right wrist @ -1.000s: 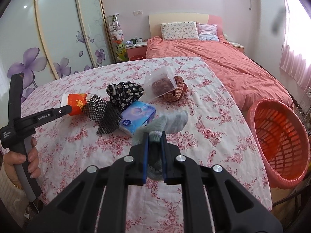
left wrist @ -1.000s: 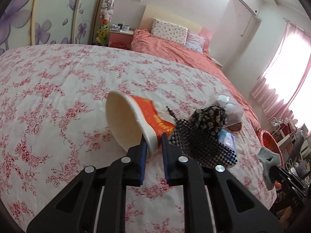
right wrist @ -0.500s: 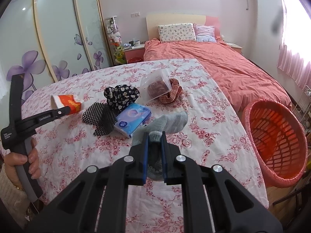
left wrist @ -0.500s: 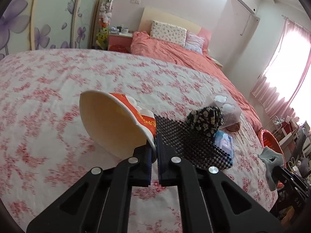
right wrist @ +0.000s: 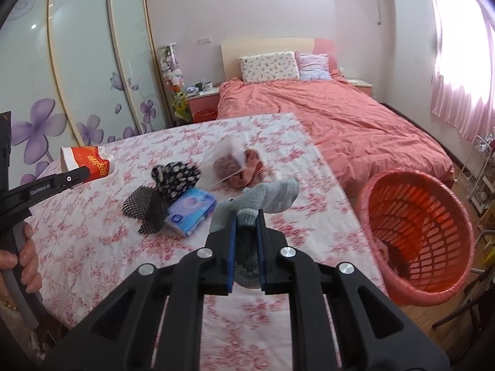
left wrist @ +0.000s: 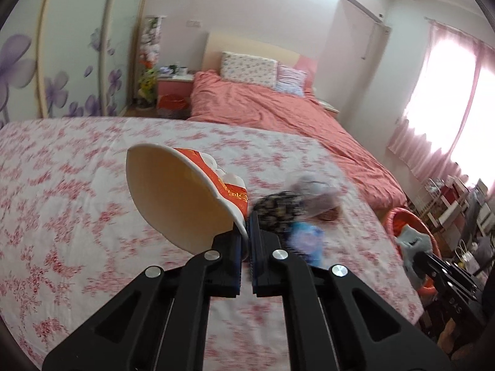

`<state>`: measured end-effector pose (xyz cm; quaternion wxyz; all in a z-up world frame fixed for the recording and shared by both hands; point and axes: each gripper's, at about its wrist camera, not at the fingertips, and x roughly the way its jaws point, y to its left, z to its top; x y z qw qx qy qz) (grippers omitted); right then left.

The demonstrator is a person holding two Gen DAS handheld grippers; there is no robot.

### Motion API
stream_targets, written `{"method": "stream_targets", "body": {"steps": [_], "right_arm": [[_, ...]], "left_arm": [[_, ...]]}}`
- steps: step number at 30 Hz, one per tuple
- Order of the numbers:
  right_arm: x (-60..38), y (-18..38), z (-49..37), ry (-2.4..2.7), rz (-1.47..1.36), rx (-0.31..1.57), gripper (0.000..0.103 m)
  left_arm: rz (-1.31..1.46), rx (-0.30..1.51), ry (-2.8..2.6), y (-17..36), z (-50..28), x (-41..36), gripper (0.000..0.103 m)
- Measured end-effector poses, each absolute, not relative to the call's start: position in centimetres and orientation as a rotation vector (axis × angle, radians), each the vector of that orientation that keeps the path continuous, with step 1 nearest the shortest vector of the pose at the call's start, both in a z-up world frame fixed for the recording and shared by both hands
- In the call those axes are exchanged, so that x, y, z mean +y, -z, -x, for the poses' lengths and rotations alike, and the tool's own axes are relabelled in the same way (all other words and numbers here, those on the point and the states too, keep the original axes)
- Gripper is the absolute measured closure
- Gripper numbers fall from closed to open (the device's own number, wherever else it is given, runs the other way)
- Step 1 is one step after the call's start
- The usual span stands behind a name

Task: Collect trash
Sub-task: 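Carry the sock and cup over the orange basket and open both grippers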

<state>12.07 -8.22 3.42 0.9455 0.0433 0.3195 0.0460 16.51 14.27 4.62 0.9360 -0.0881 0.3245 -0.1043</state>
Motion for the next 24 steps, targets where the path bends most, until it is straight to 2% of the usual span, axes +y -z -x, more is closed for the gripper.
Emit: {"method": "stream_targets", "body": {"steps": [10, 24], "right_arm": [[-14.0, -5.1, -10.5, 0.037, -0.117, 0.580, 0.091], [-20.9, -6.0, -8.7, 0.169, -0.164, 0.507, 0.091]], "left_arm": [[0.115, 0.654, 0.391, -5.9, -15.7, 5.5, 0.099], [0.055, 0.678, 0.605, -4.9, -14.8, -3.9, 0.099]]}}
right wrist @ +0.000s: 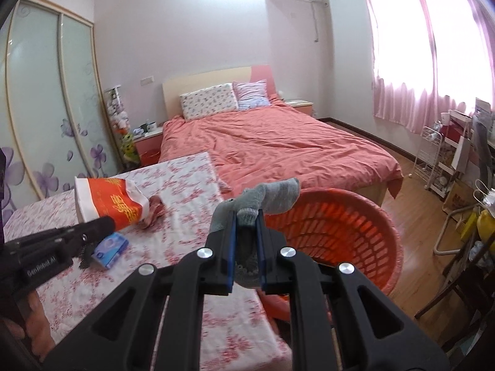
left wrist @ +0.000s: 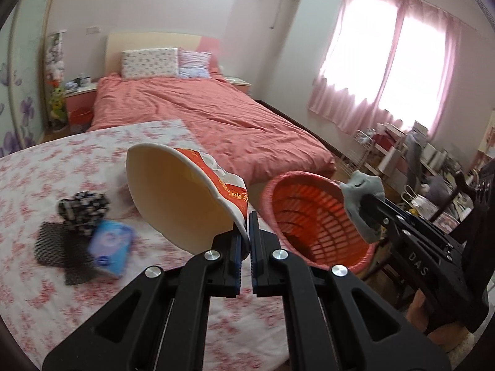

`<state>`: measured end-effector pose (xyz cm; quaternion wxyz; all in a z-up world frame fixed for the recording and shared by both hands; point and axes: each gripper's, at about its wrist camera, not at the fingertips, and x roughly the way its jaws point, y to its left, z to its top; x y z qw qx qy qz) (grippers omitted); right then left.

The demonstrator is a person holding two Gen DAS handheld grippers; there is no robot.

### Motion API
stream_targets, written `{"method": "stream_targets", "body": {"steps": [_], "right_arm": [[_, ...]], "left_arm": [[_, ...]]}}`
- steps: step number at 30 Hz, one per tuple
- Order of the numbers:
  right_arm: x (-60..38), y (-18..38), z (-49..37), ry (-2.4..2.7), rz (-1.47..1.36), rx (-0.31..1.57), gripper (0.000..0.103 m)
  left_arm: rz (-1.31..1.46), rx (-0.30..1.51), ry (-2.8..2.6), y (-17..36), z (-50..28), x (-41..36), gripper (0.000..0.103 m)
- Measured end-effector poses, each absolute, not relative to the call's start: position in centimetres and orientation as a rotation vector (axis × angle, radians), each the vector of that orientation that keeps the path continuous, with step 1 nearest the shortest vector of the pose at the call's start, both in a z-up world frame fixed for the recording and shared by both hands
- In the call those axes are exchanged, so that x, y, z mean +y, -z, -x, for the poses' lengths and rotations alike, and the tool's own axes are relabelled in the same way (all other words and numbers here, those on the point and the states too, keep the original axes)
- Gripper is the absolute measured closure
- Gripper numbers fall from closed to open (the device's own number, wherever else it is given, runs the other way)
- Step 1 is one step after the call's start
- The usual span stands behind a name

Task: Collect trash
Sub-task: 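Carry the sock and cup over the orange basket and open both grippers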

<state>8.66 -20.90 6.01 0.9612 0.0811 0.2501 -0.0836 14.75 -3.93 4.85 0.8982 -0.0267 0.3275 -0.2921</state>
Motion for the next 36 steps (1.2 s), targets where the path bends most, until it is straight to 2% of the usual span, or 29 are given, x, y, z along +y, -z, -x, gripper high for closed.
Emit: {"method": "stream_targets", "body": {"steps": [36], "right_arm": [[-33.2, -1.3, -10.5, 0.304, -0.339, 0.533, 0.091]], "left_arm": [[-0.032, 0.791, 0.850, -1.0, -15.6, -17.9, 0.099]]}}
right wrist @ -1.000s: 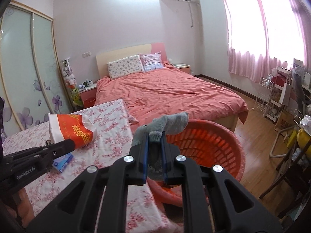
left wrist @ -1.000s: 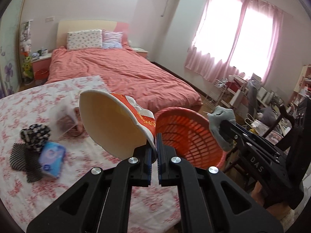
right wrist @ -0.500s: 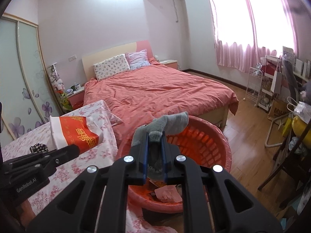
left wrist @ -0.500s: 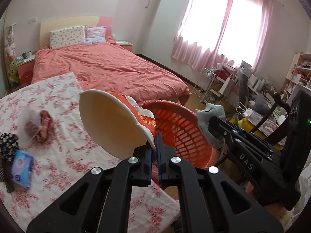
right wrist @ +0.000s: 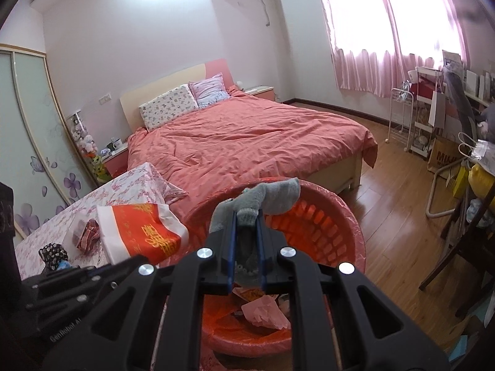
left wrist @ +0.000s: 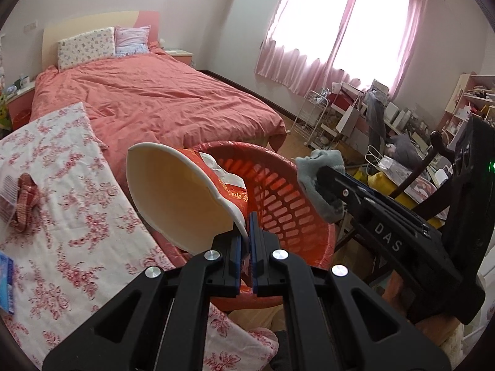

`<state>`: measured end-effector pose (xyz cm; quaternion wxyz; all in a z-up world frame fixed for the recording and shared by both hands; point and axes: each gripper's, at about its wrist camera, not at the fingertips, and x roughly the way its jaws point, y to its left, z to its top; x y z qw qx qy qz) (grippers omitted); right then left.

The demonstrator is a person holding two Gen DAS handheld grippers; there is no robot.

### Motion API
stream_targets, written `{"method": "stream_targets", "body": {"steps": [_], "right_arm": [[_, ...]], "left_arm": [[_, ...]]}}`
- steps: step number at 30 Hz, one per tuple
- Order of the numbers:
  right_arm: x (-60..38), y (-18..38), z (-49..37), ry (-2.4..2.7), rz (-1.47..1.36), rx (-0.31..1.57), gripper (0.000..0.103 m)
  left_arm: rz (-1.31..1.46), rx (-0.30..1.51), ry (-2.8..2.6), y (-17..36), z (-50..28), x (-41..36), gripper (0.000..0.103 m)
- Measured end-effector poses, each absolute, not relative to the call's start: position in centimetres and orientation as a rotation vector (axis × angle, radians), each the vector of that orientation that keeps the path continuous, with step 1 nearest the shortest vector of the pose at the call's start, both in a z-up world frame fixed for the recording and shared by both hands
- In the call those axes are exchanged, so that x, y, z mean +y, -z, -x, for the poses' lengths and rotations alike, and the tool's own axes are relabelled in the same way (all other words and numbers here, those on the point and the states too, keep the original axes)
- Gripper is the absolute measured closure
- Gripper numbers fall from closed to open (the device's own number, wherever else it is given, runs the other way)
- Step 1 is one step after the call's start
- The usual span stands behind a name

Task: Collect trash
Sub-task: 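Carry the sock and cup over the orange basket and open both grippers, then move both grippers back over the remaining items on the bed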

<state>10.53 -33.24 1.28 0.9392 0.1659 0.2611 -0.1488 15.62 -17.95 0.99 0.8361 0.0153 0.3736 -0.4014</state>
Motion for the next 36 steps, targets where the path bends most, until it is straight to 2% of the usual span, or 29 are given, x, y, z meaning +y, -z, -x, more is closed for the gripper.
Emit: {"method": "stream_targets", "body": {"steps": [6, 8, 11, 18, 20, 25, 28, 36], "right_arm": [[-34.1, -0.6, -11.2, 0.292, -0.369, 0.543, 0.084], [-34.6, -0.4, -11.4, 0.286, -0.389, 0.545, 0.083], [-34.8, -0.3, -11.3, 0.295, -0.400, 0.547, 0.076], [-34.8, -0.2, -10.6, 0.328, -0.394, 0.548, 0.065], [-34.9, -0.2, -10.2, 0.334, -0.390, 0.547, 0.062], [-33.9, -0.6, -9.8, 0.332, -0.366, 0.548, 0.058], [-32.9, -0.8, -9.8, 0.319, -0.350, 0.550, 0.058], [-28.4, -1.4, -10.9, 0.247, -0.299, 0.574, 0.058]], "left_arm": [[-0.043, 0.819, 0.851, -0.3, -15.8, -18.7, 0.098], [-0.046, 0.835, 0.847, 0.0, -15.8, -18.8, 0.090], [-0.043, 0.854, 0.828, 0.5, -16.0, -18.6, 0.078], [-0.037, 0.862, 0.773, 0.6, -16.2, -17.1, 0.074], [-0.047, 0.848, 0.746, 0.4, -16.1, -16.4, 0.064], [-0.085, 0.813, 0.687, 0.1, -15.9, -14.4, 0.062], [-0.108, 0.787, 0.635, 0.0, -15.4, -12.4, 0.057], [-0.082, 0.777, 0.514, -0.1, -15.9, -6.3, 0.056]]}}
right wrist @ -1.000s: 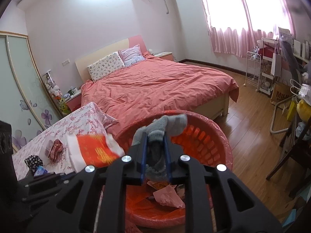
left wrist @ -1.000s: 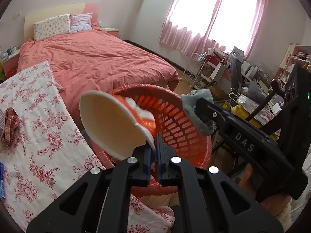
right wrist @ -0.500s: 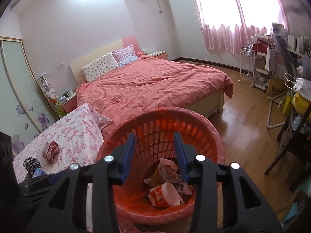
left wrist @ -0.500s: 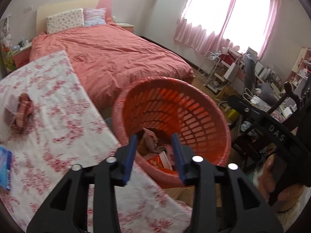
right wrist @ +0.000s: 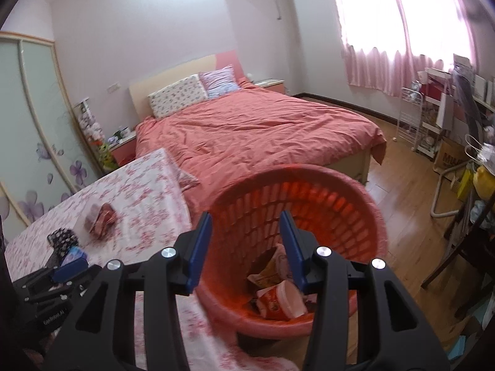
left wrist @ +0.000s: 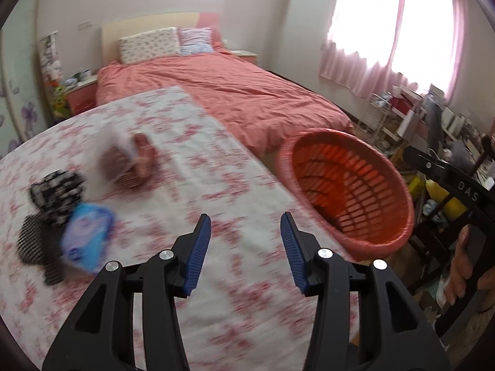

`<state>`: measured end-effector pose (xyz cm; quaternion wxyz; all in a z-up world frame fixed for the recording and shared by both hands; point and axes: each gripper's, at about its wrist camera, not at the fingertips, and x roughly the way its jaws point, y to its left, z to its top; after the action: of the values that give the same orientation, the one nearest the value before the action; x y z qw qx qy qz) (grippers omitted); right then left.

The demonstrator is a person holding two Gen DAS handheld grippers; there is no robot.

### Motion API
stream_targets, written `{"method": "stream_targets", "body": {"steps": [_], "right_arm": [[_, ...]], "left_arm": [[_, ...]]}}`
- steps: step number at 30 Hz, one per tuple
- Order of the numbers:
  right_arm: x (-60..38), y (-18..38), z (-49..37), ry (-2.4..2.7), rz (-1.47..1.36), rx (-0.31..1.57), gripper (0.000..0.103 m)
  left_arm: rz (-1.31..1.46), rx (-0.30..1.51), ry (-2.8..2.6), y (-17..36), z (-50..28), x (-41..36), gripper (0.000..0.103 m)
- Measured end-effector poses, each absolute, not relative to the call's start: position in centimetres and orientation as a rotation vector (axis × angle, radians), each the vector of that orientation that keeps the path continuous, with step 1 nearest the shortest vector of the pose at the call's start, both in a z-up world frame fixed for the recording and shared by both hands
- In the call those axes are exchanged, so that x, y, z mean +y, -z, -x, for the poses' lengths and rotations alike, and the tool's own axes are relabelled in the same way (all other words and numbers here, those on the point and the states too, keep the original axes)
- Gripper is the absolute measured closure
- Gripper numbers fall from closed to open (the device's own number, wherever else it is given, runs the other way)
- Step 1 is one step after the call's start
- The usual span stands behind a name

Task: Collect trash
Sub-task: 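Move both grippers back over the remaining items on the bed, then grasp the blue tissue pack with the right gripper while the left gripper grasps the floral cloth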

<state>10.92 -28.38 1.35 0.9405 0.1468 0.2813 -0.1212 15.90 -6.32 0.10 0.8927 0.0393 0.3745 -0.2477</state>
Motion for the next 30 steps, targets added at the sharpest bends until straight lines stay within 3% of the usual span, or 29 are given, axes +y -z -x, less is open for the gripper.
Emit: {"method": "stream_targets", "body": {"steps": [19, 30], "right_arm": [[-6.7, 1.6, -18.0, -0.092, -0.127, 0.761, 0.057], [1.4, 4.6, -19.8, -0.159, -0.031, 0.857, 0.047]], "left_arm": [[0.100, 0.751, 0.115, 0.4, -16.4, 13.3, 0.049], [0.155, 0.739, 0.073, 0.7, -15.9, 18.7, 0.047]]}}
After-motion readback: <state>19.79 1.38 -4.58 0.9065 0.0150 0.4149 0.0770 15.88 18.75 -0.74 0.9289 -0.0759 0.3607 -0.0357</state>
